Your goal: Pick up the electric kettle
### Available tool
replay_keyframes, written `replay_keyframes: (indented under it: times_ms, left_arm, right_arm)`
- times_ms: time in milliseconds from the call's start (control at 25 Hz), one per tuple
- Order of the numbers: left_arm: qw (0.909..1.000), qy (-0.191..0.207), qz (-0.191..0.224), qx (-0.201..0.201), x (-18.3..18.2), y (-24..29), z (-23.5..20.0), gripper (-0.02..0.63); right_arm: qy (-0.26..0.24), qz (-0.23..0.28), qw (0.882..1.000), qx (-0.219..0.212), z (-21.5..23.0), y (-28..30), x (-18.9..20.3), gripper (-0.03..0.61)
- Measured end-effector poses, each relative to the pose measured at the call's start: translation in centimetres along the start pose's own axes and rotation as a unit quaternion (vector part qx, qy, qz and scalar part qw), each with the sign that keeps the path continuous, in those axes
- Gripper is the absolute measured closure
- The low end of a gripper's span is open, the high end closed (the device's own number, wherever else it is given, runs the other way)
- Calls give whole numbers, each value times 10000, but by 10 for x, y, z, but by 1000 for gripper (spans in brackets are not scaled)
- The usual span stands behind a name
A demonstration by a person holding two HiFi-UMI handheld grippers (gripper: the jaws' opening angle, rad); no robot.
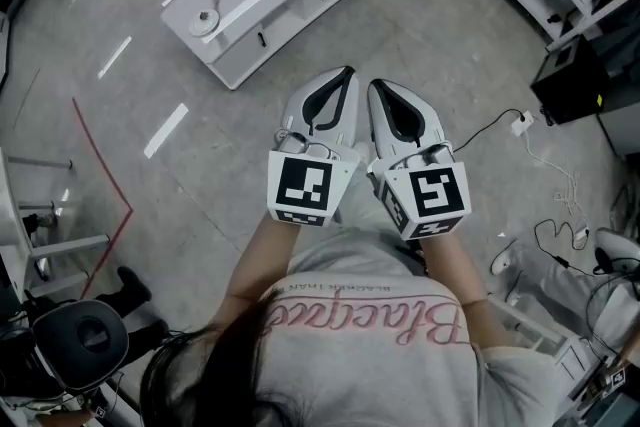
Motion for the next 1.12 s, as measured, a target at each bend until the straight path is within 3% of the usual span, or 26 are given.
replay_keyframes:
  times_ms: [600,1120]
  left_arm:
    - [9991,-34,-274,-315,7,107,-82,614]
    - [9966,-208,-301,-742,6,196,-124,614]
  right_arm:
    - [148,-217,9984,-497,63,126,-10,558]
    - [10,-271,9953,-925,126,214,-29,558]
Point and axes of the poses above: the fingertips, and each gripper's own axes: y forward along the fingers, z to its right, x out of its underside, the point moved 9 cm from there along -y, backward along the fingers, and after that the axes turned 11 degrees about x, right-handed, at the moved point
